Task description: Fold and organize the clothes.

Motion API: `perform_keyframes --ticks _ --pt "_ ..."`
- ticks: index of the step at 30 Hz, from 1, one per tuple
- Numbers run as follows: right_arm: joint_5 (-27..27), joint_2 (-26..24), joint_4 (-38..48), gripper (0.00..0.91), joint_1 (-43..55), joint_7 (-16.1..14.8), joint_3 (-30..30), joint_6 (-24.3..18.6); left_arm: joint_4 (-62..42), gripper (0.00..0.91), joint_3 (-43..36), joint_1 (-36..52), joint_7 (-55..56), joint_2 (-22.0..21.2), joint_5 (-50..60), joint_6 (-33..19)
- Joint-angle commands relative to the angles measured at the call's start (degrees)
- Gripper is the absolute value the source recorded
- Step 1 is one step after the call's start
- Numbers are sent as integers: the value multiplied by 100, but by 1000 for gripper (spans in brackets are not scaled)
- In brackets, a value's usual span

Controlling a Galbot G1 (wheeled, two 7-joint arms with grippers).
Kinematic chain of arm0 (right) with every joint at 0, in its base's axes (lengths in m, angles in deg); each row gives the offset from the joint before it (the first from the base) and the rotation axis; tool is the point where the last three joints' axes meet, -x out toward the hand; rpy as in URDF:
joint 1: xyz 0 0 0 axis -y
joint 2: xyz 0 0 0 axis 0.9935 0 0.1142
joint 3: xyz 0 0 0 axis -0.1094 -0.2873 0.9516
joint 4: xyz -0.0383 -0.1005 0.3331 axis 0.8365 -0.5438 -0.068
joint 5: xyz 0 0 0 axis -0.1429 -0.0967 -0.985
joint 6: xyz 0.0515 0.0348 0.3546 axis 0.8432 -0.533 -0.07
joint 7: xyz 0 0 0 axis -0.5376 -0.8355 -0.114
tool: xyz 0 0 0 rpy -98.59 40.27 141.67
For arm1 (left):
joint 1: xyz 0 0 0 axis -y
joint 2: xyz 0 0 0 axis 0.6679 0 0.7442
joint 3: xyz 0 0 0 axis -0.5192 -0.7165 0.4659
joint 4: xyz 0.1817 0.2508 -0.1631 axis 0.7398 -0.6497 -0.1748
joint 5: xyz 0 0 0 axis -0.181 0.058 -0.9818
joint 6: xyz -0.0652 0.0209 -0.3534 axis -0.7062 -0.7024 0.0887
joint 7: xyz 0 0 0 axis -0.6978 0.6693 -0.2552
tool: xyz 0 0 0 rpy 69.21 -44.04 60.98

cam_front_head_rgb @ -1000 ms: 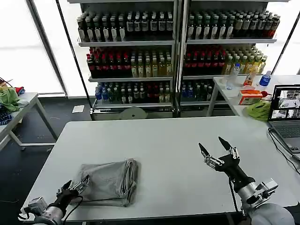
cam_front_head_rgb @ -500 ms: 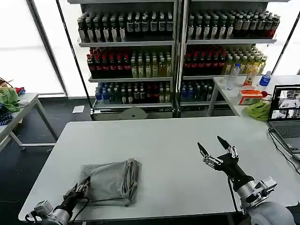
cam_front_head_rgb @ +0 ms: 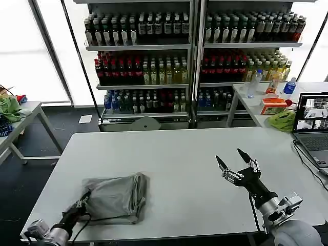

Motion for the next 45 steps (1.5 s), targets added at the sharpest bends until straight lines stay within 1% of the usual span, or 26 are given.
perform_keyframes --ticks 1,3,4,5,10,13,17,21,22,23,25,27,28,29,31,32,34,35,38,39,40,41,42,43,44,45 --pt "-8 -5 45 907 33 -3 -20 -22 -140 0 2371 -5 -540 692 -14 10" --pt "-16 -9 65 907 57 -2 -36 -29 -309 0 2829 -27 -830 1095 223 46" --pt "-15 -15 76 907 71 -2 -45 -33 -365 0 2926 -33 -939 1159 290 45" --pt "-22 -17 86 907 81 -1 -52 -44 -436 0 3120 -52 -1094 1423 420 51" --pt "-53 -40 108 907 71 -15 -56 -108 -432 0 3336 -252 -1485 2113 649 94" --pt "-68 -67 104 907 1 -31 -14 -167 -347 0 3270 -318 -1569 2366 752 177" --pt "-73 -76 98 907 -145 -57 78 -263 -2 0 2970 -298 -1504 2439 878 323" --pt "-53 -18 117 907 -216 -74 97 -335 712 0 2321 -308 -1098 2080 1091 469" --pt "-51 5 122 907 -229 -80 97 -349 934 0 1868 -320 -829 1909 1096 573" --pt "-51 9 123 907 -232 -80 96 -352 1106 0 1642 -327 -721 1846 1192 639" --pt "-45 41 144 907 -226 -84 79 -385 1357 0 701 -354 -372 1600 1748 630" --pt "-23 65 156 907 -214 -90 84 -394 1398 0 -740 -296 -140 1277 2336 645" --pt "-28 85 151 907 -213 -86 103 -401 1358 0 -1505 -185 160 1099 2495 651" --pt "-31 92 146 907 -213 -83 110 -393 1356 0 -1757 -128 377 1017 2462 720" --pt "-33 120 134 907 -227 -80 137 -389 1371 0 -2690 144 797 842 2169 879" --pt "-27 147 145 907 -227 -76 140 -382 1377 10 -2977 321 1098 795 1820 939" --pt "11 202 170 907 -256 -61 123 -374 1388 0 -3583 774 1903 653 732 1025" --pt "77 242 170 907 -284 -58 114 -368 1376 0 -3876 914 2273 621 561 1026" --pt "151 271 148 907 -416 -58 84 -364 1152 10 -4240 1420 2513 573 254 1025" --pt "176 285 167 907 -430 -47 73 -359 1017 0 -4352 1662 2673 531 -72 1027" --pt "237 312 170 907 -438 -21 37 -325 899 10 -4446 1889 2787 447 -422 1026" --pt "269 318 168 907 -440 -12 28 -308 814 10 -4471 2026 2863 411 -530 1025" --pt "373 327 173 907 -443 59 -14 -182 729 10 -4485 2193 2892 344 -711 1024" --pt "520 337 189 907 -420 141 -67 64 649 10 -4526 2381 2967 255 -794 1020" --pt "530 339 208 907 -406 160 -106 154 597 191 -4524 2412 2979 224 -827 1016" --pt "506 325 220 907 -390 198 -158 237 528 443 -4521 2588 3015 121 -836 1010"
